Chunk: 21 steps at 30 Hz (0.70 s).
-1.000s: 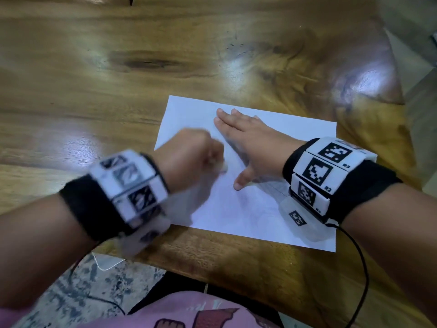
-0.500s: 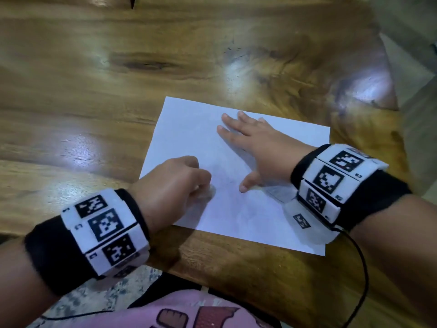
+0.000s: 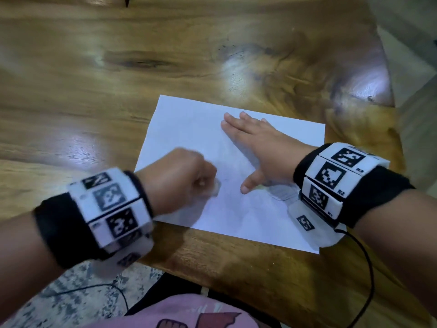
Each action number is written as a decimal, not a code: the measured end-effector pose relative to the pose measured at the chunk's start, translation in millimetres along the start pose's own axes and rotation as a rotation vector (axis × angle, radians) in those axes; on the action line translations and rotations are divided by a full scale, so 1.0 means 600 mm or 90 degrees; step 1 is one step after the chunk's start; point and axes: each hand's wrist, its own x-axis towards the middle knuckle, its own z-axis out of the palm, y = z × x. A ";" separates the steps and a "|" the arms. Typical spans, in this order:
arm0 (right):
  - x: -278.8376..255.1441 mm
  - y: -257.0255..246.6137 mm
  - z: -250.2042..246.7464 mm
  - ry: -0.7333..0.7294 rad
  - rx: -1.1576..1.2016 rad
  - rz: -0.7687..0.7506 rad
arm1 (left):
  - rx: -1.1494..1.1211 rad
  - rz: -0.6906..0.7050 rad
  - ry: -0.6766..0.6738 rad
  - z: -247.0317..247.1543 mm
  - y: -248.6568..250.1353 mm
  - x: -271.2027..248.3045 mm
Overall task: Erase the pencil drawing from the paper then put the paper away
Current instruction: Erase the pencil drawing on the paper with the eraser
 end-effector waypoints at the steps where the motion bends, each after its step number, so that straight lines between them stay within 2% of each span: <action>1: 0.000 0.000 0.001 0.001 -0.001 0.000 | -0.006 0.009 -0.036 0.003 -0.002 -0.009; 2: 0.001 0.001 0.001 0.002 -0.001 0.000 | 0.005 0.005 -0.045 0.002 -0.005 -0.002; 5: 0.002 0.002 0.004 0.011 0.009 0.001 | 0.052 -0.034 0.085 -0.019 -0.011 0.064; 7: 0.003 0.002 0.004 0.016 0.013 0.001 | 0.057 -0.053 0.128 -0.020 -0.012 0.090; 9: 0.003 0.001 0.004 0.010 0.013 0.001 | 0.037 0.013 0.100 -0.001 -0.008 0.060; 11: 0.003 0.002 0.003 0.009 0.004 0.001 | -0.008 0.084 -0.010 0.020 0.001 0.003; 12: 0.002 0.001 0.002 0.007 0.000 0.000 | -0.027 0.091 -0.062 0.025 0.005 -0.018; 13: 0.003 0.001 0.001 0.006 -0.004 0.000 | -0.032 0.094 -0.080 0.027 0.002 -0.023; 14: 0.003 0.000 0.001 0.005 -0.006 0.001 | -0.018 0.090 -0.055 0.024 -0.003 -0.011; 15: 0.003 0.000 0.002 0.005 -0.003 0.001 | 0.002 0.076 0.006 0.017 -0.005 0.010; 17: 0.002 -0.001 0.003 0.013 0.008 0.003 | 0.045 0.007 0.116 -0.008 -0.008 0.060; 19: 0.002 -0.001 0.003 0.015 0.011 0.004 | 0.058 -0.034 0.148 -0.014 -0.014 0.088; 21: 0.003 0.001 0.003 0.013 0.015 0.003 | 0.039 0.011 0.141 -0.002 -0.014 0.063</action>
